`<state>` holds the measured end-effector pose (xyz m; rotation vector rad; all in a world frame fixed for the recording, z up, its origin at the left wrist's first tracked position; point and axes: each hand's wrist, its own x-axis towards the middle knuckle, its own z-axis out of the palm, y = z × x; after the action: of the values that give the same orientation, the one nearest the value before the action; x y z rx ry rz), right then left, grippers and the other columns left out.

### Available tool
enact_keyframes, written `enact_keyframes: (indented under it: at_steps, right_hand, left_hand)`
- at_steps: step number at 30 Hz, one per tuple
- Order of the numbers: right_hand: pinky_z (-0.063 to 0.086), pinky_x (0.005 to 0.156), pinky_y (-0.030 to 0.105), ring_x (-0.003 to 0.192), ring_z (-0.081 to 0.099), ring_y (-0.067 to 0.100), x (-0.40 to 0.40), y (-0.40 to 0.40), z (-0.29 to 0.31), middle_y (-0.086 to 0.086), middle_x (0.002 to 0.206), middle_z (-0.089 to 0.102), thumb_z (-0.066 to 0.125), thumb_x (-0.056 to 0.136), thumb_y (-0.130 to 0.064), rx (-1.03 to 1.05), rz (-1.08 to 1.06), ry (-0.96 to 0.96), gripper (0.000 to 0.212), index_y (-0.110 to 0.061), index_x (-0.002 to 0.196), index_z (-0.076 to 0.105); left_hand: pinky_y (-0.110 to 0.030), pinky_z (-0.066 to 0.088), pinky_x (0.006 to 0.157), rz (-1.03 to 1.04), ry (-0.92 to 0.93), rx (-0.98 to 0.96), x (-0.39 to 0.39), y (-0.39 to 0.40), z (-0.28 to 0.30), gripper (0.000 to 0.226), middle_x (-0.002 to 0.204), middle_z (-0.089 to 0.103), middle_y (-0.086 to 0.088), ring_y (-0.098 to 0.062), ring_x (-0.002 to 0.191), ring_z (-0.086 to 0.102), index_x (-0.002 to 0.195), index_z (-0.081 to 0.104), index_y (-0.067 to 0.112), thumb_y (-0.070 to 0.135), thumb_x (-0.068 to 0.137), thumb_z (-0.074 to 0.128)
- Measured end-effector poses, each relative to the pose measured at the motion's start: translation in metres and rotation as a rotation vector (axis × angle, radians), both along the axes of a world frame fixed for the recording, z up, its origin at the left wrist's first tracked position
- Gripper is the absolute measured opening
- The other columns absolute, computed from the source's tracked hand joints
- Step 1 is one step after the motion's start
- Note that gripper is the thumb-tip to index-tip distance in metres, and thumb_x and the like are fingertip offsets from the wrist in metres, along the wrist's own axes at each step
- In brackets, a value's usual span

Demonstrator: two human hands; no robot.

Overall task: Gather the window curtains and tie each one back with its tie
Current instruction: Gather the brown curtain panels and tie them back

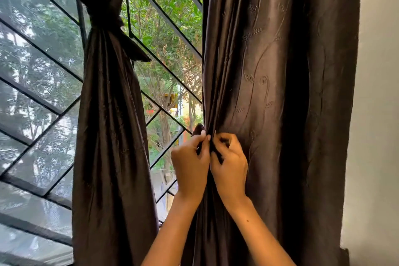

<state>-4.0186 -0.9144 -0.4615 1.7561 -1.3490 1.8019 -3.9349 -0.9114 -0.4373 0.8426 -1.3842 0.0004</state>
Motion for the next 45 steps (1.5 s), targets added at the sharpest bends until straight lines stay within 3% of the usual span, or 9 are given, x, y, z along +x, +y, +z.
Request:
enact_keyframes:
  at_steps: [5, 10, 15, 18, 20, 25, 36, 41, 45]
  right_hand:
    - [0.052, 0.064, 0.034, 0.087, 0.061, 0.021, -0.006, 0.003, -0.007, 0.001, 0.110, 0.056, 0.058, 0.085, -0.005, 0.057, 0.081, 0.014, 0.029, -0.009, 0.112, 0.069]
    - [0.054, 0.069, 0.033, 0.094, 0.060, 0.013, -0.014, 0.007, -0.019, -0.005, 0.113, 0.053, 0.053, 0.084, -0.022, 0.152, 0.140, 0.062, 0.035, -0.012, 0.112, 0.070]
    - [0.035, 0.108, 0.034, 0.131, 0.036, 0.011, -0.028, 0.003, -0.013, 0.002, 0.141, 0.039, 0.063, 0.088, -0.036, -0.070, -0.010, -0.239, 0.030, -0.019, 0.111, 0.070]
    - [0.027, 0.115, 0.040, 0.142, 0.024, 0.012, -0.029, -0.002, -0.005, 0.001, 0.154, 0.025, 0.070, 0.080, -0.048, 0.031, -0.015, -0.441, 0.078, -0.023, 0.145, 0.035]
    - [0.032, 0.109, 0.025, 0.132, 0.039, 0.004, -0.027, -0.005, 0.001, 0.000, 0.143, 0.044, 0.078, 0.076, -0.037, 0.098, 0.110, -0.497, 0.089, -0.020, 0.148, 0.029]
    - [0.054, 0.077, 0.033, 0.089, 0.066, 0.019, -0.019, 0.000, -0.002, 0.001, 0.099, 0.066, 0.072, 0.080, -0.003, -0.107, -0.063, -0.198, 0.021, -0.005, 0.101, 0.070]
    - [0.051, 0.083, 0.030, 0.106, 0.058, 0.019, -0.008, 0.006, -0.017, 0.004, 0.120, 0.053, 0.057, 0.086, -0.010, 0.106, 0.099, 0.068, 0.026, -0.007, 0.109, 0.070]
    - [0.027, 0.114, 0.040, 0.141, 0.029, 0.018, -0.027, -0.003, -0.012, 0.007, 0.151, 0.031, 0.059, 0.091, -0.036, -0.013, 0.044, -0.242, 0.030, -0.021, 0.115, 0.069]
    - [0.044, 0.102, 0.029, 0.121, 0.055, 0.015, -0.033, -0.006, -0.004, 0.009, 0.130, 0.058, 0.074, 0.083, -0.021, 0.036, 0.060, -0.461, 0.066, -0.016, 0.140, 0.042]
  left_hand:
    - [-0.007, 0.032, 0.047, -0.030, 0.023, -0.021, -0.003, 0.002, 0.001, 0.017, 0.053, 0.058, 0.013, 0.002, 0.047, 0.051, 0.078, 0.075, 0.012, 0.026, 0.086, 0.070]
    - [-0.020, 0.048, 0.055, -0.038, 0.043, 0.039, -0.002, 0.000, 0.002, 0.014, 0.068, 0.072, 0.004, 0.000, 0.059, 0.063, 0.083, 0.077, 0.013, 0.026, 0.079, 0.077]
    - [-0.027, 0.054, 0.063, -0.034, 0.014, 0.055, 0.000, -0.002, 0.006, 0.007, 0.073, 0.074, 0.000, -0.008, 0.068, 0.069, 0.082, 0.076, 0.009, 0.014, 0.084, 0.071]
    - [-0.028, 0.056, 0.065, -0.020, 0.002, 0.020, 0.001, 0.000, 0.005, 0.006, 0.074, 0.074, -0.001, -0.008, 0.068, 0.069, 0.085, 0.076, 0.009, 0.014, 0.083, 0.072]
    - [-0.027, 0.055, 0.064, -0.006, 0.004, 0.006, 0.001, 0.000, 0.005, 0.006, 0.074, 0.074, -0.001, -0.009, 0.068, 0.070, 0.086, 0.076, 0.009, 0.014, 0.082, 0.073]
    - [-0.035, 0.054, 0.060, -0.021, -0.012, 0.018, 0.002, -0.002, 0.001, 0.010, 0.069, 0.073, -0.001, -0.014, 0.061, 0.069, 0.088, 0.077, 0.010, 0.017, 0.086, 0.070]
    - [-0.035, 0.044, 0.049, -0.027, -0.050, -0.006, -0.001, -0.001, -0.002, 0.018, 0.058, 0.067, 0.000, -0.016, 0.048, 0.058, 0.084, 0.077, 0.015, 0.032, 0.083, 0.071]
    - [-0.032, 0.050, 0.054, -0.034, 0.002, 0.025, 0.002, -0.007, 0.000, 0.008, 0.062, 0.070, 0.002, -0.008, 0.054, 0.064, 0.081, 0.076, 0.011, 0.018, 0.084, 0.072]
    - [-0.015, 0.046, 0.054, -0.049, 0.004, 0.001, -0.001, -0.004, -0.002, 0.008, 0.062, 0.070, 0.005, -0.005, 0.056, 0.064, 0.082, 0.076, 0.012, 0.019, 0.083, 0.073]
